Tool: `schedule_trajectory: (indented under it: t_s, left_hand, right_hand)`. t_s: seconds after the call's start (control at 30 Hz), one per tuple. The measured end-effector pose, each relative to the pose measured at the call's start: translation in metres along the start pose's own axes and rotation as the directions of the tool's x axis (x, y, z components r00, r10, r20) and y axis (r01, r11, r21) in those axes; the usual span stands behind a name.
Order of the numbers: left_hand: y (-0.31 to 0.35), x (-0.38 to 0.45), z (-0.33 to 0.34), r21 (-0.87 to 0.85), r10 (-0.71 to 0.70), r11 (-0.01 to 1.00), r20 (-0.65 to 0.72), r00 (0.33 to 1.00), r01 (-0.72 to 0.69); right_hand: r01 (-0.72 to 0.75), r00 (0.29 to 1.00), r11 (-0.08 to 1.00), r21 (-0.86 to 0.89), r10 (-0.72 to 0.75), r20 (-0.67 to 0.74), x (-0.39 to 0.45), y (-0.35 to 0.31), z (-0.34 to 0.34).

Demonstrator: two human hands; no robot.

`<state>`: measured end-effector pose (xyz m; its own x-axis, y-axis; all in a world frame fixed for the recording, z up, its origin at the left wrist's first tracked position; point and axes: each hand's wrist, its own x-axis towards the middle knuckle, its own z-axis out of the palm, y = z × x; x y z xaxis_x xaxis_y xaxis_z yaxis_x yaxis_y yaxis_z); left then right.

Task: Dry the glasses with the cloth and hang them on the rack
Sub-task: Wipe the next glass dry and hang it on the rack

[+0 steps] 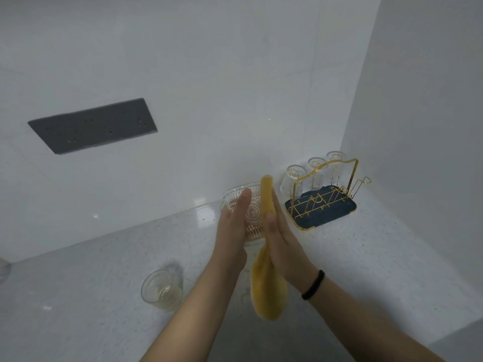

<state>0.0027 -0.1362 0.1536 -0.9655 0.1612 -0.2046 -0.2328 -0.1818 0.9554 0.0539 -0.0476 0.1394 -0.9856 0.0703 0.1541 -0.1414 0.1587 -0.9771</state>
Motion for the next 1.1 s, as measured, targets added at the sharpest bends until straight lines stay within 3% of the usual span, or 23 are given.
schedule_trajectory:
  t_s: [0.07,0.17,0.23,0.33,0.47,0.57,0.6,0.67,0.77,0.83,0.97,1.1]
  left_hand:
    - [0.002,-0.004,0.004,0.023,0.047,0.999,0.047,0.998,-0.048]
    - [-0.001,-0.006,0.013,-0.036,0.018,0.999,0.101,0.995,-0.015]
    - [-0.001,-0.005,0.022,-0.024,0.012,1.000,0.085,0.996,-0.009]
    - [-0.002,0.003,0.031,0.036,0.023,0.999,0.013,1.000,-0.023]
    - [-0.006,0.007,0.038,0.248,0.118,0.963,-0.052,0.992,-0.102]
    - [-0.009,0.003,0.046,0.236,0.159,0.961,-0.038,0.987,-0.145]
    - [-0.010,0.004,0.047,0.216,0.157,0.966,-0.053,0.986,-0.143]
    - [-0.013,0.006,0.049,0.177,0.164,0.972,-0.045,0.985,-0.154]
    - [-0.011,0.005,0.052,0.090,0.175,0.981,-0.025,0.984,-0.172]
    - [-0.006,0.006,0.054,0.137,0.237,0.962,0.008,0.972,-0.235]
    - [0.005,0.016,0.050,0.255,0.327,0.916,-0.025,0.945,-0.310]
    - [0.003,0.009,0.057,0.408,0.314,0.872,-0.045,0.948,-0.269]
  right_hand:
    - [-0.045,0.999,0.996,0.077,0.046,-0.016,0.007,-0.001,-0.008]
    - [-0.290,0.951,0.916,0.279,0.308,-0.024,0.024,-0.015,-0.034]
    - [-0.361,0.921,0.870,0.335,0.389,-0.016,0.030,-0.011,-0.047]
    - [-0.329,0.931,0.860,0.389,0.365,-0.020,0.024,-0.010,-0.046]
    - [-0.144,0.984,0.963,0.226,0.164,-0.072,0.023,0.000,-0.047]
    - [0.014,0.994,0.993,0.114,-0.002,-0.105,0.022,-0.003,-0.043]
    - [0.016,0.996,0.989,0.145,-0.002,-0.093,0.022,-0.007,-0.045]
    - [-0.124,0.984,0.956,0.265,0.153,-0.092,0.027,-0.017,-0.054]
    - [-0.378,0.902,0.863,0.334,0.425,-0.079,0.041,-0.014,-0.068]
    - [-0.423,0.875,0.791,0.441,0.483,-0.028,0.045,-0.011,-0.069]
    - [-0.394,0.888,0.771,0.501,0.460,-0.009,0.039,-0.007,-0.066]
    - [-0.224,0.957,0.923,0.314,0.269,-0.105,0.026,-0.008,-0.053]
